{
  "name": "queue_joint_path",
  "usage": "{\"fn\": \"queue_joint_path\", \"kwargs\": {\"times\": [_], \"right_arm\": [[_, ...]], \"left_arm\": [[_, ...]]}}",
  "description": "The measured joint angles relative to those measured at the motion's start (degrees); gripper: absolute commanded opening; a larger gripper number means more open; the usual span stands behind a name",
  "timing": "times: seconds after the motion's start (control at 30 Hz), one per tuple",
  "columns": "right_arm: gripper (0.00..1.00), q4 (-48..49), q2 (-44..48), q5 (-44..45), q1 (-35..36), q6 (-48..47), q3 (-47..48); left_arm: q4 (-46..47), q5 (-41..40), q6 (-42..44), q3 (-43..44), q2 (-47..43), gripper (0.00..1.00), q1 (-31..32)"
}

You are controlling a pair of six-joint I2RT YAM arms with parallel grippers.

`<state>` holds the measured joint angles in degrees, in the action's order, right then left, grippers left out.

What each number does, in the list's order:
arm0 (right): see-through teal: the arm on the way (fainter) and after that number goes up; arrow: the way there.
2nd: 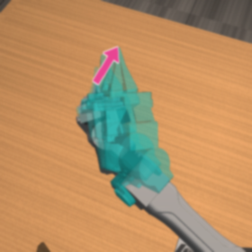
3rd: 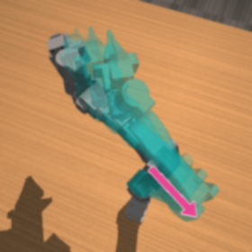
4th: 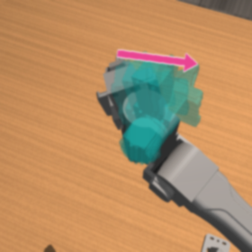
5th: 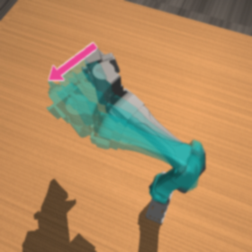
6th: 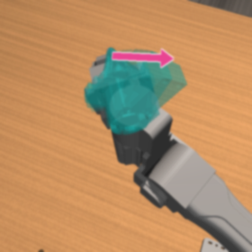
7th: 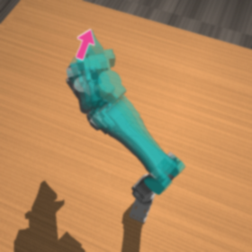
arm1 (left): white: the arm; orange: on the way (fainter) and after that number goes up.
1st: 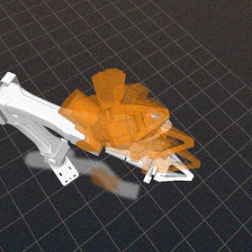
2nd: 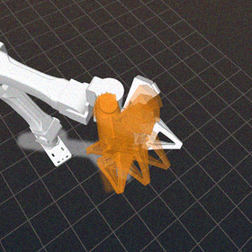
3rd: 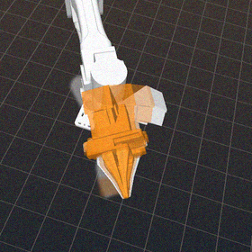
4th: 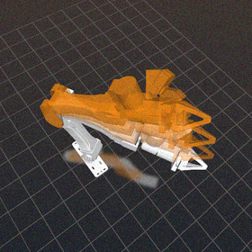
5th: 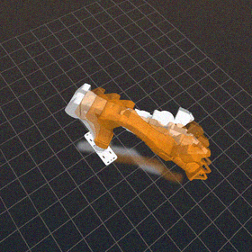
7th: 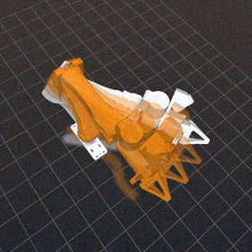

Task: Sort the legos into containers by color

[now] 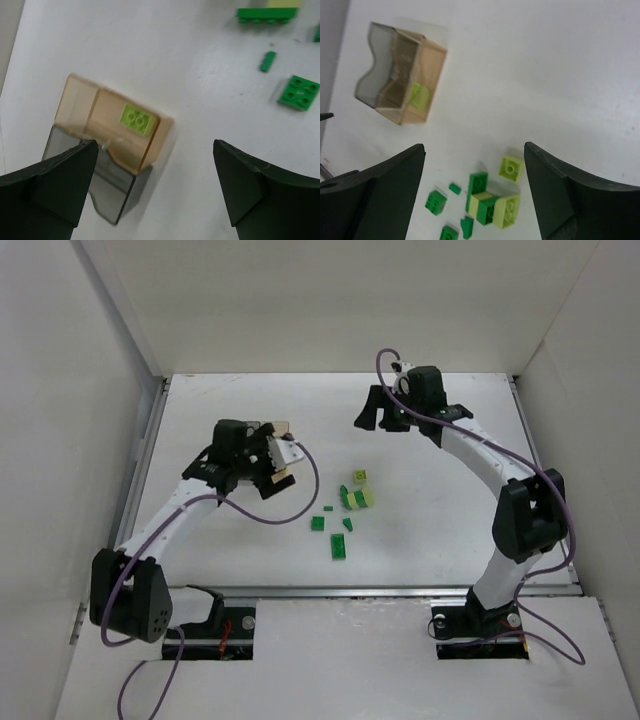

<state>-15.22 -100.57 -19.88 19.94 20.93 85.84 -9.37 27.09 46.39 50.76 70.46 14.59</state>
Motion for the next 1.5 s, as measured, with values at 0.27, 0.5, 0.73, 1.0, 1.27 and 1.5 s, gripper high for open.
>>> {"fn": "queue_joint_path", "kwargs": {"times": [0.27,0.5,0.73,1.0,1.27,1.5], "right_arm": [[0.85,-3.87,1.86,4.7,0.42,-1.81,-9.25],[0.85,-4.09,6.56,7.1,0.26,-3.67,-13.81],[0.85,-3.8,9.7,7.72,-0.11,-4.72,-18.25],[0.85,-3.63,9.79,8.13,-0.52,-5.57,-20.06],[0.85,-3.58,9.9,8.96,-0.85,-6.19,-21.59],[0.85,-3.61,10.34,9.05,-0.85,-6.21,-22.16]], "left_arm": [[-12.2,1.01,22.75,5.64,11.43,0.99,15.54],[-19.76,-0.24,29.55,9.05,22.29,0.99,22.51],[-25.0,0.09,30.05,10.82,25.27,0.83,23.67],[-25.55,0.07,21.2,14.1,31.95,0.76,25.97],[-22.14,-2.1,12.13,13.92,32.06,0.39,26.73],[-19.08,-3.82,7.56,13.49,32.02,0.0,26.95]]}}
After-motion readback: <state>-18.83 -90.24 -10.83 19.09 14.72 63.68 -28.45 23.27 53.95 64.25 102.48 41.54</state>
